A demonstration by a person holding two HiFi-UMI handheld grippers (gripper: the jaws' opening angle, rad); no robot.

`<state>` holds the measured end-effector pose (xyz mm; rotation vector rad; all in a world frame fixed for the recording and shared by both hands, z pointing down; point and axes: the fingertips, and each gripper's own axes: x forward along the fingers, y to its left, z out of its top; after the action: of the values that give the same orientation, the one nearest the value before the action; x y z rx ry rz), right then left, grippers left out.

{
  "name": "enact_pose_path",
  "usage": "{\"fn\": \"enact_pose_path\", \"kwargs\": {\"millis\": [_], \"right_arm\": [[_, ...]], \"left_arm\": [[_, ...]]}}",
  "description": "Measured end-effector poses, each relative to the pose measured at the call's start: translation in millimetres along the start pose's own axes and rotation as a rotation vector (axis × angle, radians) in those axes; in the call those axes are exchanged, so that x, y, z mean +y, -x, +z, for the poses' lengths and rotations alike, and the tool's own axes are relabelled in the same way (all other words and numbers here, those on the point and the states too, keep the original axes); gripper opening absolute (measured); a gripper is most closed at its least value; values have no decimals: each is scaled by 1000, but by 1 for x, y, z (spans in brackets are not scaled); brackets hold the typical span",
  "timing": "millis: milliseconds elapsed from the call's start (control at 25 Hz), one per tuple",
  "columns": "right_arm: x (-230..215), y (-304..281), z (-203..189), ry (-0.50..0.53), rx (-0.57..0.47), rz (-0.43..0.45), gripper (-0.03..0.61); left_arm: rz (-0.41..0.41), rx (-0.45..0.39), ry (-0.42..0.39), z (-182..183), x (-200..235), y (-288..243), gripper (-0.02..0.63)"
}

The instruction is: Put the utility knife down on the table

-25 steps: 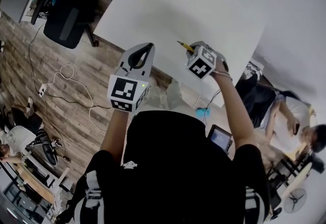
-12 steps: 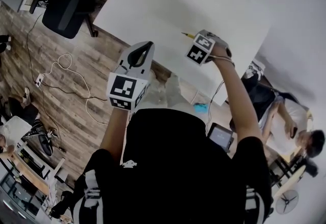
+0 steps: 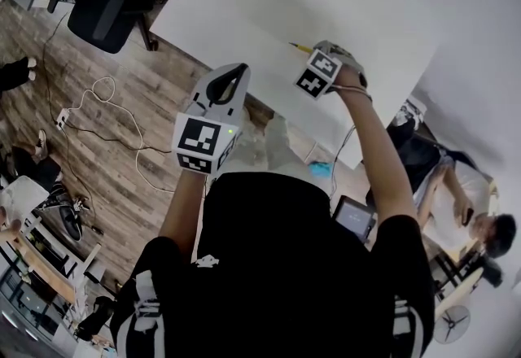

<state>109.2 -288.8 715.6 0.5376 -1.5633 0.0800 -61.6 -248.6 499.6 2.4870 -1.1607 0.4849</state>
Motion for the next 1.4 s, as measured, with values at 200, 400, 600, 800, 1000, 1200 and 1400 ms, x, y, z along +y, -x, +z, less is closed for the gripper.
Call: {"fn": "enact_pose_path", "kwargs": {"millis": [200, 400, 600, 800, 1000, 1200, 1400], "right_arm": [[2, -4, 4, 3, -11, -12, 83], [6, -7, 4, 0, -6, -8, 83], [6, -8, 4, -22, -7, -8, 83], [6, -8, 4, -40, -13, -7, 83], [7, -8, 3, -45, -17, 5, 84], [5, -4, 5, -59, -27, 11, 93], [4, 0, 7, -72, -33, 30, 108]], "left_arm": [[5, -6, 0, 0, 1, 1, 17], [5, -4, 17, -2, 1, 2, 17], [2, -14, 14, 0, 1, 1, 17], [-2, -4, 14, -5, -1, -1, 17], [-10, -5, 23, -4, -3, -1, 17], [-10, -11, 19, -2, -2, 0, 17], [-15, -21, 14, 4, -4, -1, 17]]}}
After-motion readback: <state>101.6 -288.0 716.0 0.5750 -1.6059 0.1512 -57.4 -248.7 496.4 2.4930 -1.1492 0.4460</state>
